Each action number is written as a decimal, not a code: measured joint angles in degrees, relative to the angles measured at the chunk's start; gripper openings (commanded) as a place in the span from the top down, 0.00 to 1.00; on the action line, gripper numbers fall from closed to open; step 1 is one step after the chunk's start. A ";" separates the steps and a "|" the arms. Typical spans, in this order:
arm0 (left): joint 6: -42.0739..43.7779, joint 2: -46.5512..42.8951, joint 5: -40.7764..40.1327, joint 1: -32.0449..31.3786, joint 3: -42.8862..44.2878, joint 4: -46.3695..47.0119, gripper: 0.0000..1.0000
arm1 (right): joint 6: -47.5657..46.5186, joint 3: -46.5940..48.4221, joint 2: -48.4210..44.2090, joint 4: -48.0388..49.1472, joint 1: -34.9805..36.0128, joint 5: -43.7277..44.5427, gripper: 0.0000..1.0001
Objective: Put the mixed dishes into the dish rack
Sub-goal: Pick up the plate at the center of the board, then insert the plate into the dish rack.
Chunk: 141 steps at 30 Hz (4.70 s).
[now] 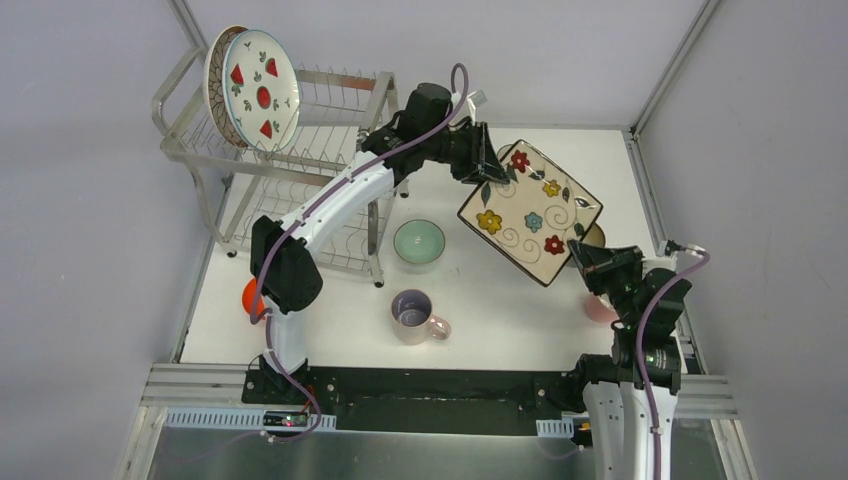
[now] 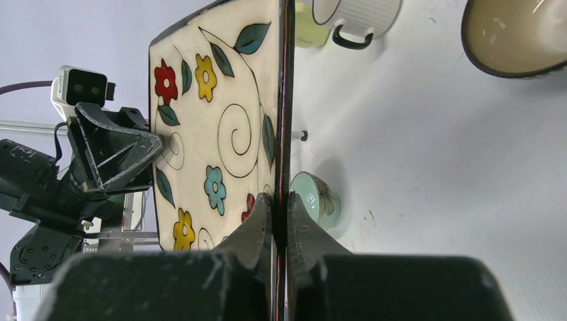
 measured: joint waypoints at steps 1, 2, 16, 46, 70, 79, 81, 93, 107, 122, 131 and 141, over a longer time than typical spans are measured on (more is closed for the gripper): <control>-0.39 -0.22 -0.15 0.00 -0.13 0.44 0.77 | -0.04 0.00 0.00 0.57 0.00 -0.02 1.00; -0.90 -0.39 -0.24 0.00 -0.26 0.90 0.77 | -0.09 0.00 0.00 0.98 0.00 0.02 1.00; -3.93 -2.64 -3.65 -0.74 -4.66 4.15 0.98 | 0.42 -4.52 -0.68 4.37 -0.26 -0.87 1.00; 1.29 -11.02 -13.05 -5.66 -9.03 1.73 1.00 | -0.15 -5.38 -0.44 10.21 0.09 -8.26 0.48; 7.10 -16.72 -18.27 -7.76 -8.85 3.58 1.00 | -0.90 4.92 0.26 6.34 0.44 -10.95 0.00; 13.73 -17.86 -24.98 -7.72 -8.79 3.41 1.00 | -1.81 4.81 -0.04 6.12 0.44 -10.25 0.00; 14.82 -17.97 -26.49 -7.72 -8.79 3.41 1.00 | -1.81 4.79 -0.11 6.12 0.44 -10.23 0.00; 20.13 -18.36 -31.52 -7.34 -5.60 3.52 1.00 | -1.84 4.81 -1.09 3.15 0.44 -9.03 0.00; 30.21 -18.47 -37.90 -7.37 -1.55 5.57 1.00 | -1.79 6.40 -1.55 -0.68 0.44 -7.43 0.00; 42.82 -18.47 -45.94 -7.37 7.82 7.30 1.00 | -1.81 6.88 -0.74 -1.27 0.44 -7.23 0.00; 52.72 -17.35 -51.34 -7.37 15.82 9.94 1.00 | -1.84 6.88 -0.39 -1.25 0.44 -7.26 0.00; 66.38 -17.09 -59.01 -7.32 17.62 17.27 1.00 | -1.86 6.88 0.22 -1.25 0.46 -7.26 0.00</control>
